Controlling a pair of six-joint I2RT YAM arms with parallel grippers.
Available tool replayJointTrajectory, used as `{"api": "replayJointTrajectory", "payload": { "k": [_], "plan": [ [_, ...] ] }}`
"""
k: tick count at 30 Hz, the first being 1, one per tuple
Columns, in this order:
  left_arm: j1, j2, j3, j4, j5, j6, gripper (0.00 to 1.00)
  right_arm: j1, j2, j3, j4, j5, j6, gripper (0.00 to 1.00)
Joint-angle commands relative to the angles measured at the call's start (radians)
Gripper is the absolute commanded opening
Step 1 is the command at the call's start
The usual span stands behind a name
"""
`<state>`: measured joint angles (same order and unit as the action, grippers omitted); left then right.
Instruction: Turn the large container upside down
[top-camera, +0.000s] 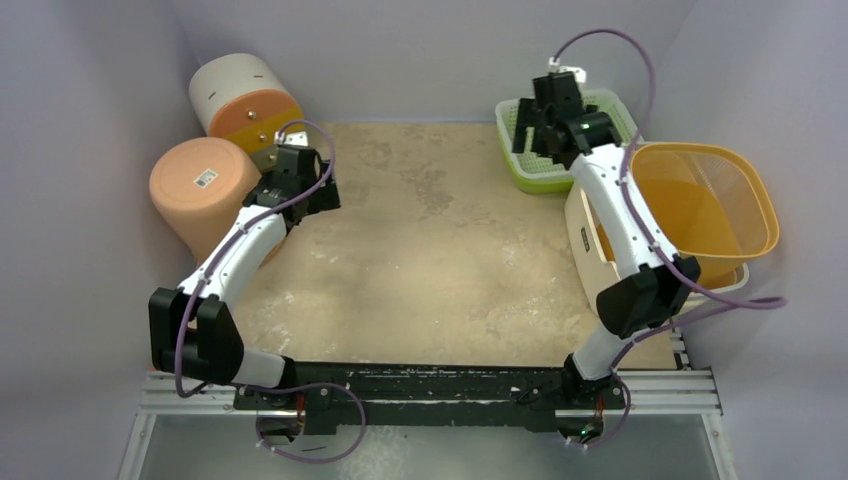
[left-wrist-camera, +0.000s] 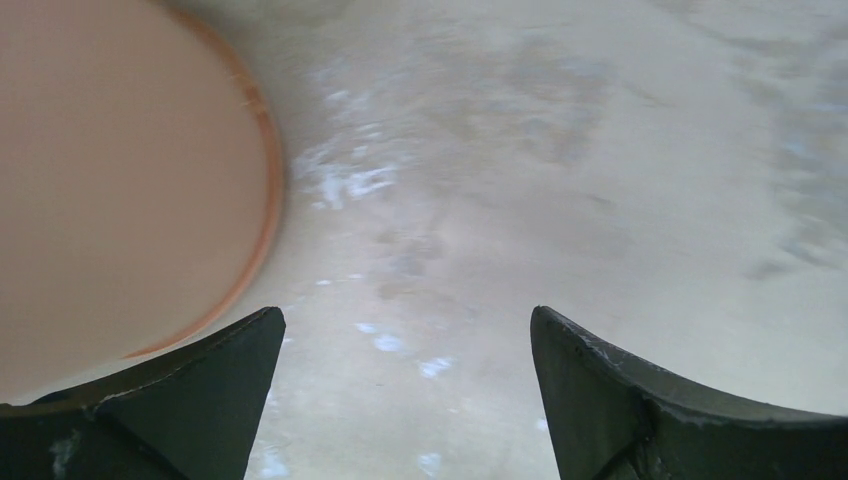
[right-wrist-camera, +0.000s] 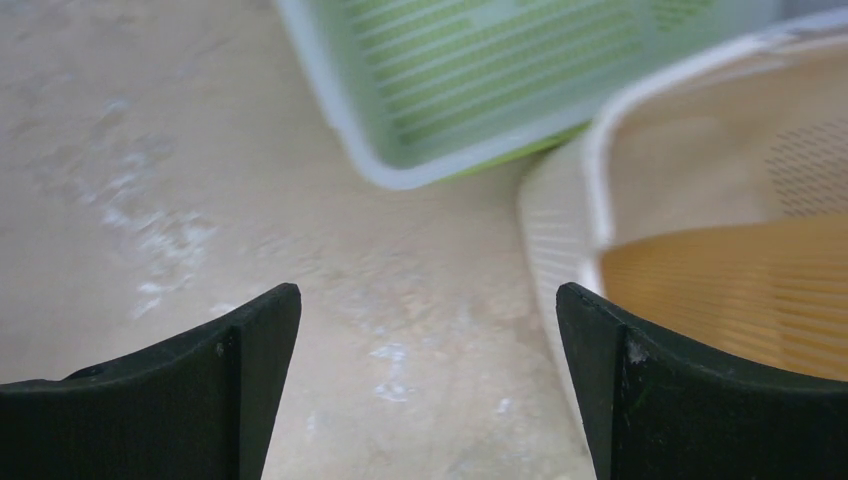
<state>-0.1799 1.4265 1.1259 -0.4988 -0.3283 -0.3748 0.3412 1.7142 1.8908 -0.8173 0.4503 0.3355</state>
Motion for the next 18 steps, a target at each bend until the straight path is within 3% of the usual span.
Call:
{"api": "replayJointTrajectory", "payload": {
  "k": [1,5,14,18],
  "plan": [
    [-0.111,-0.086,0.121,-0.013,0.123,-0.032,0.9,-0.076,-0.11,0.048,-0.089,0.146,-0.023,1.0],
    [-0.15,-0.111,0.123,-0.007,0.227,-0.088,0.9,-0.135,-0.156,0.045,-0.149,0.198,0.02,0.98],
    [-0.157,-0.167,-0.016,-0.007,0.242,-0.055,0.9,-0.162,-0.227,0.041,-0.293,0.266,0.085,0.93],
    [-0.157,-0.165,-0.048,0.025,0.283,-0.072,0.9,-0.207,-0.267,-0.048,-0.309,0.226,0.101,0.93]
  ]
}}
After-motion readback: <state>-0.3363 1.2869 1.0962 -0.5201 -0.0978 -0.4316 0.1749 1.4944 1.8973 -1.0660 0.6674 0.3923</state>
